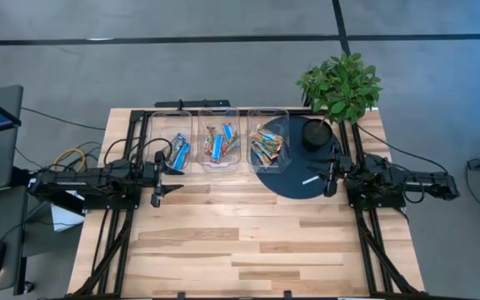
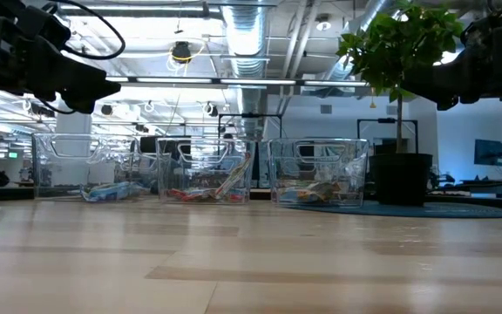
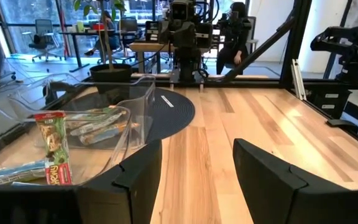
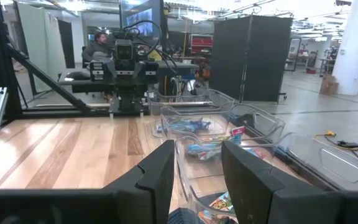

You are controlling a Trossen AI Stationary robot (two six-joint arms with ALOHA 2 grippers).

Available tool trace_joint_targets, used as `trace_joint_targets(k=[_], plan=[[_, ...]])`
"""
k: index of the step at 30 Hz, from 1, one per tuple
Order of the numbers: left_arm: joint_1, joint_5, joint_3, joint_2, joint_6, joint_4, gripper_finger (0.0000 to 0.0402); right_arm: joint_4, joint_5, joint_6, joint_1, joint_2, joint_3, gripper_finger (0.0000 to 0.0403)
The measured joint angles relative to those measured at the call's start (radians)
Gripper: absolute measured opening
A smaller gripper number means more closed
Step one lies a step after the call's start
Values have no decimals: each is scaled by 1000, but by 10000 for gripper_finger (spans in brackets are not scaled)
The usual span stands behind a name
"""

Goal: Pick and place Granola Bars by type
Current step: Return to Home Position

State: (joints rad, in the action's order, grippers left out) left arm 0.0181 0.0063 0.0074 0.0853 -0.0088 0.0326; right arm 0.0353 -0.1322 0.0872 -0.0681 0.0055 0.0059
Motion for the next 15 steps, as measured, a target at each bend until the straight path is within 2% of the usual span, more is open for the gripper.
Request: trace_joint_targets(k=[15], plan=[[0, 0, -1, 0, 7, 0, 194, 0, 0, 0, 0, 0, -1, 127]])
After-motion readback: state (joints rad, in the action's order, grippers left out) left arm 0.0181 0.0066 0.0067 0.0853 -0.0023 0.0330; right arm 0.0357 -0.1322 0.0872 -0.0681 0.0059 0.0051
